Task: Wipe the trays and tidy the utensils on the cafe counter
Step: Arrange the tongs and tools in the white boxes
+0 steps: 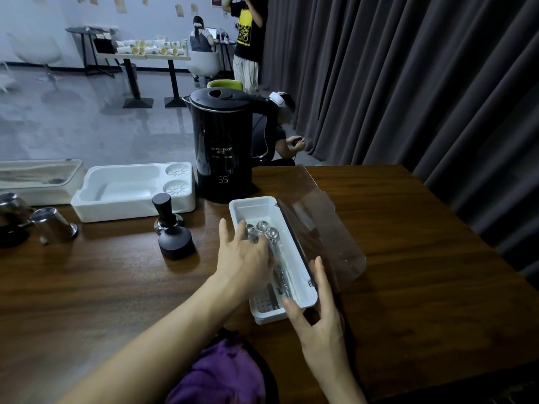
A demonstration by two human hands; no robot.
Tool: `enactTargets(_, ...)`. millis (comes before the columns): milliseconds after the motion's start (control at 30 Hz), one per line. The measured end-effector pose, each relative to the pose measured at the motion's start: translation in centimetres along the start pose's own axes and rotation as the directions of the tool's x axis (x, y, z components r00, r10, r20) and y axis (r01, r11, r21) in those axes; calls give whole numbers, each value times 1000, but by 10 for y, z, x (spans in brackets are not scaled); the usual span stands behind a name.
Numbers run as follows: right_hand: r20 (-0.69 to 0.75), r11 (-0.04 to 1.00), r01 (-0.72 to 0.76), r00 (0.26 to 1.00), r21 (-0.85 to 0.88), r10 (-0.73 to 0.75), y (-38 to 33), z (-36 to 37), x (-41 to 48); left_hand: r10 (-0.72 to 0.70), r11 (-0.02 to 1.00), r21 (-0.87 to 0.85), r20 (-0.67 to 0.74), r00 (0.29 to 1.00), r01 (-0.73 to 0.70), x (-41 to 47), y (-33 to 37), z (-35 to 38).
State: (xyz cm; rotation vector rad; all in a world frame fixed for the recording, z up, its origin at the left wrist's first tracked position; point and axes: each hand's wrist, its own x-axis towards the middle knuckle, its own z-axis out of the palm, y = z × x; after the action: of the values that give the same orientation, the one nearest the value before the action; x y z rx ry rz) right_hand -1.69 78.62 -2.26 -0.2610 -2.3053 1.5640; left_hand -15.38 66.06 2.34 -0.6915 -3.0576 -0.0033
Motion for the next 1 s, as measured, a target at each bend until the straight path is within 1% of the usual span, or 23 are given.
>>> enactTargets(100, 5, 1000, 4, 1000, -12, -4, 0, 0, 0, -17, 996, -91, -10, 1000, 16, -5, -1, 1)
enactTargets(233, 9, 1000, 6, 1000, -18, -6, -1, -1, -1, 1, 958, -288, -33, 999, -10, -10, -12, 7)
enactTargets(400, -2, 1000, 19, 1000, 3, -19, -3, 0, -1, 2, 855, -516, -90, 996, -48, -12, -19, 21)
enactTargets(567, -21, 1000, 24, 999, 9, -24, -10, -2, -1, -1, 744, -662, -136, 991, -90, -19, -29, 29)
enactTargets(633, -70, 999, 41, 997, -12, -42, -21, -8, 0, 2, 701, -705, -150, 989, -108, -25, -35, 34)
enactTargets(733, -247, 996, 90, 965, -20, -92, -44, -25, 6, 23, 620, -773, -152, 988, -133, -34, -43, 40)
enactTargets(800, -343, 991, 130, 931, 4, -121, -57, -35, 10, 45, 595, -789, -155, 987, -151, -38, -45, 40)
enactTargets(833, -355, 988, 152, 924, -3, -143, -62, -38, 12, 57, 590, -792, -152, 987, -156, -39, -46, 39)
enactTargets(933, -277, 980, 186, 940, -71, -199, -74, -36, 12, 97, 582, -796, -136, 986, -167, -40, -49, 38)
enactTargets(1000, -191, 968, 213, 953, -133, -235, -76, -27, 9, 121, 536, -821, -154, 981, -196, -38, -53, 43)
